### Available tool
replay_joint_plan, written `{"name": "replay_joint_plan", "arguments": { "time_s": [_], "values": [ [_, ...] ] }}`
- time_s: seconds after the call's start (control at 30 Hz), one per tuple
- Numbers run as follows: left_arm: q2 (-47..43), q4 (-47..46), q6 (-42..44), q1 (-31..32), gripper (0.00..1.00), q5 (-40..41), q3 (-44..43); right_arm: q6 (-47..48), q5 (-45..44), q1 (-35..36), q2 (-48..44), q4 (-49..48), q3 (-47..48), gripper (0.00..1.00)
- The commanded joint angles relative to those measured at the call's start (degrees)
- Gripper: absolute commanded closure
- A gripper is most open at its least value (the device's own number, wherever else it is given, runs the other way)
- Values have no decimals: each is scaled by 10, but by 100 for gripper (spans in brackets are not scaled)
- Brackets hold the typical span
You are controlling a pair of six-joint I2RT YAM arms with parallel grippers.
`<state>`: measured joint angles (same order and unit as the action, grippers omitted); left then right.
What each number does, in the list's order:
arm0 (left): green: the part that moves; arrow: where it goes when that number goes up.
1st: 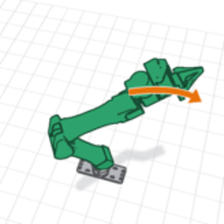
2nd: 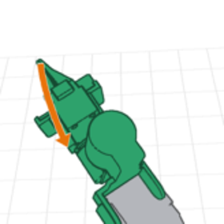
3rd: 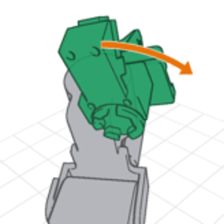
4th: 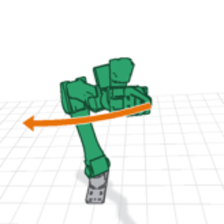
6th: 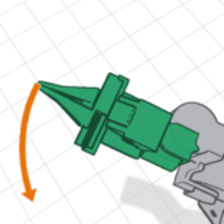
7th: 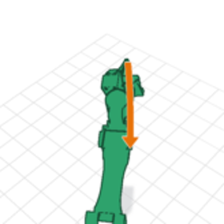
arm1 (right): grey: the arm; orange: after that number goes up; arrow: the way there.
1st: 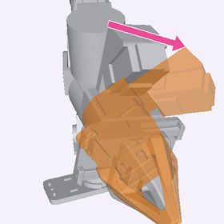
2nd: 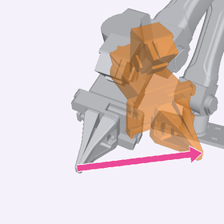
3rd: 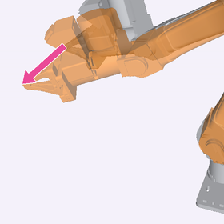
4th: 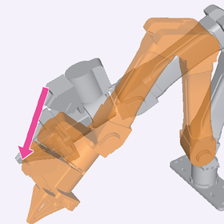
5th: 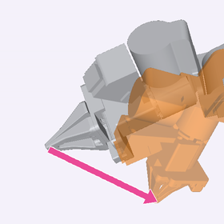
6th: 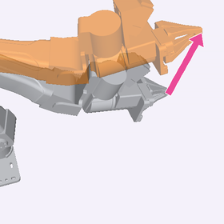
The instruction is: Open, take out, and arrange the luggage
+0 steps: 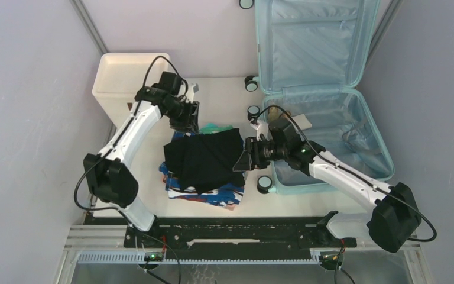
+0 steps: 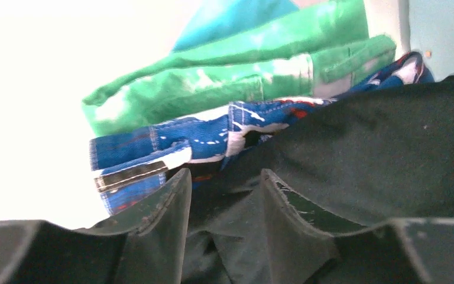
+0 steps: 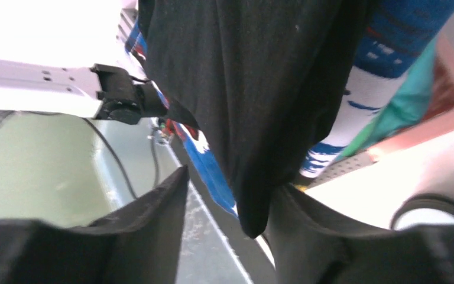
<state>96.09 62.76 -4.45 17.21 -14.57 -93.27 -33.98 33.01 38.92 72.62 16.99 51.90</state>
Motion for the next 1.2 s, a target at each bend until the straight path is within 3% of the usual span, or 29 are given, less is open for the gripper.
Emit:
{"name": "replay_joint_plan", "arguments": {
  "time_s": [0.0, 0.1, 0.2, 0.27, 0.33, 0.47, 0.63, 0.77, 1.17],
  "values": [
    [-131, -114, -27, -2, 42, 86, 28, 168, -37, -23, -52, 53, 54, 34],
    [-243, -219, -56, -18, 37, 104, 119, 319, -5, -56, -79, 94, 79, 24],
    [-354, -355, -100, -66, 33, 121, 263, 465, 122, -104, -96, 132, 101, 17],
    [-428, -434, -119, -102, 33, 135, 348, 510, 196, -135, -98, 149, 120, 16],
    [-479, -516, -140, -137, 26, 144, 430, 523, 253, -163, -92, 159, 135, 16],
    [-507, -632, -177, -223, 21, 127, 517, 531, 308, -205, -62, 171, 140, 16],
    [-423, -749, -181, -307, 25, 31, 533, 544, 360, -271, -37, 180, 129, 16],
    [-326, -761, -177, -368, 32, -43, 478, 567, 376, -291, -44, 191, 110, 16],
    [-194, -675, 14, -377, 36, -74, 367, 585, 386, -310, -56, 204, 100, 16]
  ]
}}
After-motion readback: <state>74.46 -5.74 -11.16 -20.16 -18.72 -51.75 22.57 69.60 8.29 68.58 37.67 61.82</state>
